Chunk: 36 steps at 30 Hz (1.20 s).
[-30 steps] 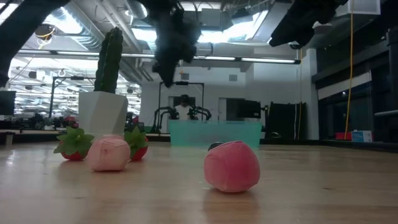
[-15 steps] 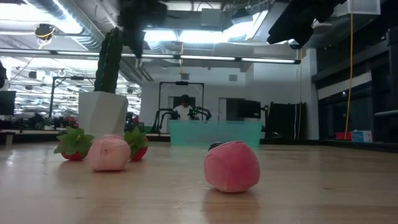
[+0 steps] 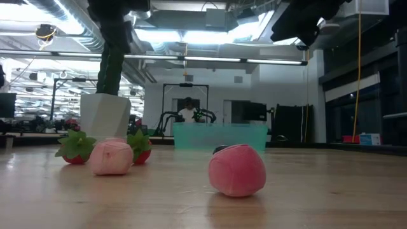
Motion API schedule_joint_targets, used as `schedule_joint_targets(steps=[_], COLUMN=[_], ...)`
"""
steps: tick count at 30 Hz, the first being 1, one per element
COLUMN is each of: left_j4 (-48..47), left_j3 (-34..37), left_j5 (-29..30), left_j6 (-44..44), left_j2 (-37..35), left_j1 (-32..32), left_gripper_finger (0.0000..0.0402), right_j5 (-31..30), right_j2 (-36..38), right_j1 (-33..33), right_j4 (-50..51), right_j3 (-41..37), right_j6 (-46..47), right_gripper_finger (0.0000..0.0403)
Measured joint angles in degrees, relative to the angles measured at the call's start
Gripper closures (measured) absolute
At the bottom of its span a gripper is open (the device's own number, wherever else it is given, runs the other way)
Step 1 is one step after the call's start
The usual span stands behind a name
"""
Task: Pick and placing Produce into tupperware
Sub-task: Put the black cherry into the container
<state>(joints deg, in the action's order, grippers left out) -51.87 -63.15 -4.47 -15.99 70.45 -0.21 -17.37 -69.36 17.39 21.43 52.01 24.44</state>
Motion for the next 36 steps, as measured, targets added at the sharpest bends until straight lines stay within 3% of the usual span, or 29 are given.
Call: schedule_joint_targets(steps=[9,16,22,26,29,36], left_j4=[2.8,14.1,16.0,12.6,8.4,5.2], left_j3=[4.2,11.6,11.8,11.8,11.8,11.8], left_j5=[3.9,7.6,11.8,15.3,14.6,14.6], left_j6=[-3.7,-7.8,-7.9,-6.1,-2.7,-3.3], left_j2=[0.0,0.0,-0.5,-0.5,-0.4,-1.9], left_j1=[-9.7,-16.4,-19.7,-21.3,-23.5,-28.8], left_gripper_finger=[0.0324,0.0312,0.0279,0.0253,0.0244,0.0248], right_j5=[0.0,0.0,0.1,2.6,3.7,5.0], right_j2=[0.0,-1.3,-6.4,-9.8,-12.2,-19.2], right_j1=[0.0,0.0,0.0,0.2,0.7,2.6], right_j4=[-0.7,-2.6,-5.5,-5.8,-7.8,-13.6], right_j3=[0.0,0.0,0.0,0.0,0.0,0.0], right_j6=[-2.3,-0.5,-0.9,-0.8,-0.8,-0.9], right_gripper_finger=[0.0297,0.0295,0.0243,0.0199,0.0181,0.0181])
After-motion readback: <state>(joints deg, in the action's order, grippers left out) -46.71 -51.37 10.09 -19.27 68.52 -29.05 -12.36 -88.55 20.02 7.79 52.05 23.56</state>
